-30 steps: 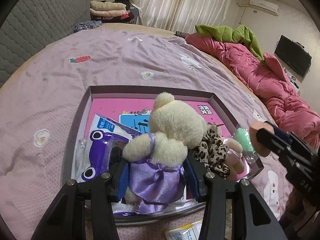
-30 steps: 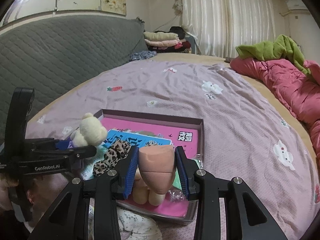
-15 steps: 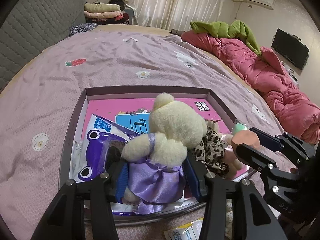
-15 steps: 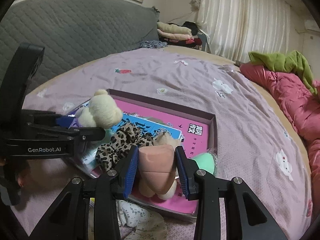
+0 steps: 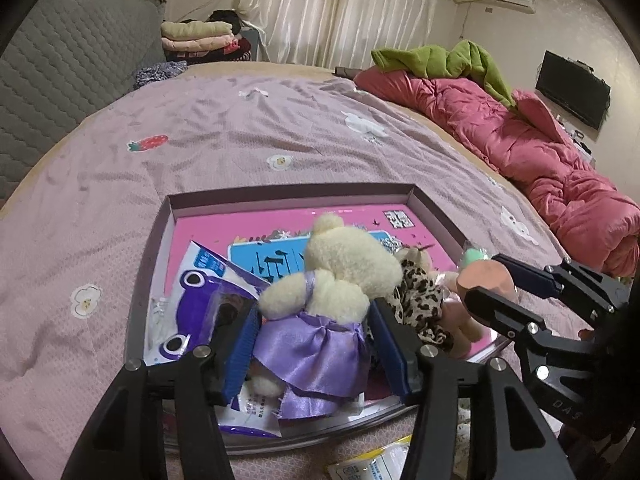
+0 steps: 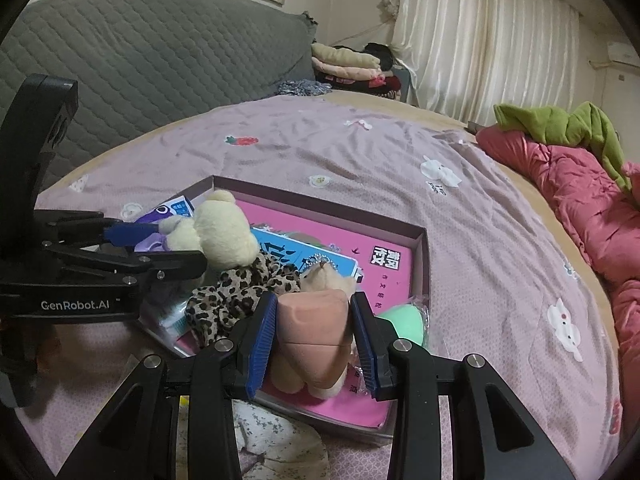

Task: Organize soft objects
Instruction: 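Lower the teddy bear with the left gripper while the right lowers the sponge into the tray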

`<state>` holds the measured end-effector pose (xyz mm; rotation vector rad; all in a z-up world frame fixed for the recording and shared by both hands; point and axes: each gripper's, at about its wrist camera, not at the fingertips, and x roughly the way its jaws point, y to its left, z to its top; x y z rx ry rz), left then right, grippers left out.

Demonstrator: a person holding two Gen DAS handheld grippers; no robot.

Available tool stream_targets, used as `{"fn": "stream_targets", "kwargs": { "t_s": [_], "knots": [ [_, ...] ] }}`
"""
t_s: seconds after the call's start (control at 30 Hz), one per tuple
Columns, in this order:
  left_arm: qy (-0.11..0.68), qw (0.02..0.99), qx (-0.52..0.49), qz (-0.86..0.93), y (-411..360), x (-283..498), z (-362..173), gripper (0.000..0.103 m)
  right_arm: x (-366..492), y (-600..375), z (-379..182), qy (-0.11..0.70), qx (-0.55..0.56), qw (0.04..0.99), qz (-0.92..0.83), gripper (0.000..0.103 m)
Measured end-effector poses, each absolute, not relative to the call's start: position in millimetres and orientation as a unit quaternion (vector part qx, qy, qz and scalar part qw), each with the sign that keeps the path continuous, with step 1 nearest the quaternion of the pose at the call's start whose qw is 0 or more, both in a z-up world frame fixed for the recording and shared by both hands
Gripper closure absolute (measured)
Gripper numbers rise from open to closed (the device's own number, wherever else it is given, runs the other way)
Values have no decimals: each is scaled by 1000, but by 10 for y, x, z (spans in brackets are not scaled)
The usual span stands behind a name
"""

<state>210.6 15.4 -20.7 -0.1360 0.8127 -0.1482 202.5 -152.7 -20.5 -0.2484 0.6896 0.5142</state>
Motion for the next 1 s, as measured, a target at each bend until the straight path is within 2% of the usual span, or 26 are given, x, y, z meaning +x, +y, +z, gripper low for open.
{"fn": "stream_targets", "kwargs": {
  "t_s": [0.43, 1.0],
  "knots": [
    [388, 917, -75, -59, 269, 2112, -151, 47, 2066, -1492, -366, 368, -111, 884, 264, 64],
    [393, 915, -67, -64, 221, 2083, -175, 47, 2042, -1457, -396, 364, -102, 881, 284, 62]
  ]
}}
